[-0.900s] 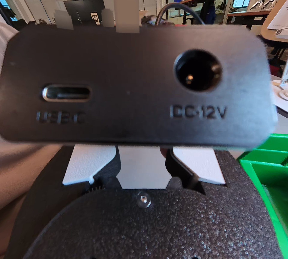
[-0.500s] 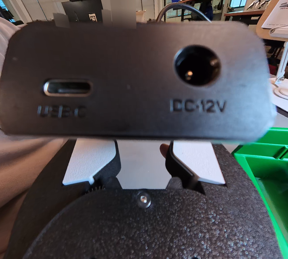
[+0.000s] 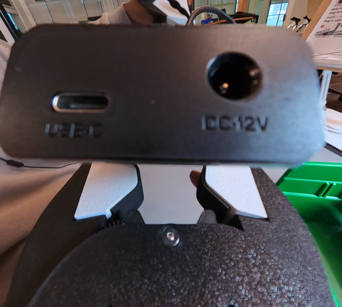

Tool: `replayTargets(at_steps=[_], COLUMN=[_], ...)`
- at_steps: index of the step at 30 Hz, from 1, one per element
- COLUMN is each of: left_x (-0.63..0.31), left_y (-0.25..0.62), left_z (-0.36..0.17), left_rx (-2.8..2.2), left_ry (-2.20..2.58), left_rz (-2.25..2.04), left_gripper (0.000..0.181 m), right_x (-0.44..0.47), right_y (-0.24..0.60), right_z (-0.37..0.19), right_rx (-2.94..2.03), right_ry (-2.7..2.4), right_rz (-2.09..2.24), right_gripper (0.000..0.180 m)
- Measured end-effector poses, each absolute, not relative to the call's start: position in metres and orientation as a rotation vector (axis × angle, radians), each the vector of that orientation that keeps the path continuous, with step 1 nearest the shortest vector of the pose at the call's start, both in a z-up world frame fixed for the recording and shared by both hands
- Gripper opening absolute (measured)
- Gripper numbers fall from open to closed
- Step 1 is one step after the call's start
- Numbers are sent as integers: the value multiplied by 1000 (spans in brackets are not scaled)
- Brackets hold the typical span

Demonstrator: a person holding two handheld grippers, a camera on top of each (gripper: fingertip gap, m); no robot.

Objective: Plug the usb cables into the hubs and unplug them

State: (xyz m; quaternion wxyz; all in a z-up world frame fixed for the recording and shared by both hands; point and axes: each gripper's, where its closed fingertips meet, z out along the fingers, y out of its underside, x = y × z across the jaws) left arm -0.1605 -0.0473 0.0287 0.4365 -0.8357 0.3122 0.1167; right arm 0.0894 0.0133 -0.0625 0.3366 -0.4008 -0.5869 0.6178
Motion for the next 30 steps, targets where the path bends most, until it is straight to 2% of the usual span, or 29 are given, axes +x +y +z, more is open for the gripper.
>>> replayTargets(at_steps=[1,3,7,11,14,19,21,24,28,30], left_x=[-156,-147,-111,-72,-48,-7,5,-22,-64,-69], left_y=[-43,-36,-28,-24,-24,-52,-82,-106,-105,-99], left_z=[38,54,75,69,31,-73,-110,-156,-177,-189], left_rx=[-2042,-1962,-1829,-1728,-1694,-1773,-1878,-2098,-2297,-2329], left_ry=[765,761,728,688,613,683,860,1092,1057,1042], left_rz=[329,384,221,-2,-216,-538,-630,-401,-153,-81], left_gripper=[5,5,4,4,4,6,18,34,37,45], right_x=[90,90,93,96,98,100,100,98,96,95], right_y=[15,19,27,35,40,46,47,48,43,41], right_z=[-62,-60,-58,-54,-52,-51,-51,-53,-56,-57], right_rx=[-1047,-1054,-1063,-1068,-1074,-1077,-1083,-1096,-1098,-1094], right_ry=[-1520,-1501,-1462,-1422,-1404,-1383,-1379,-1382,-1403,-1413], right_rz=[1612,1615,1619,1628,1622,1624,1627,1631,1621,1618], right_gripper=[71,71,71,71,71,71,71,71,71,71])
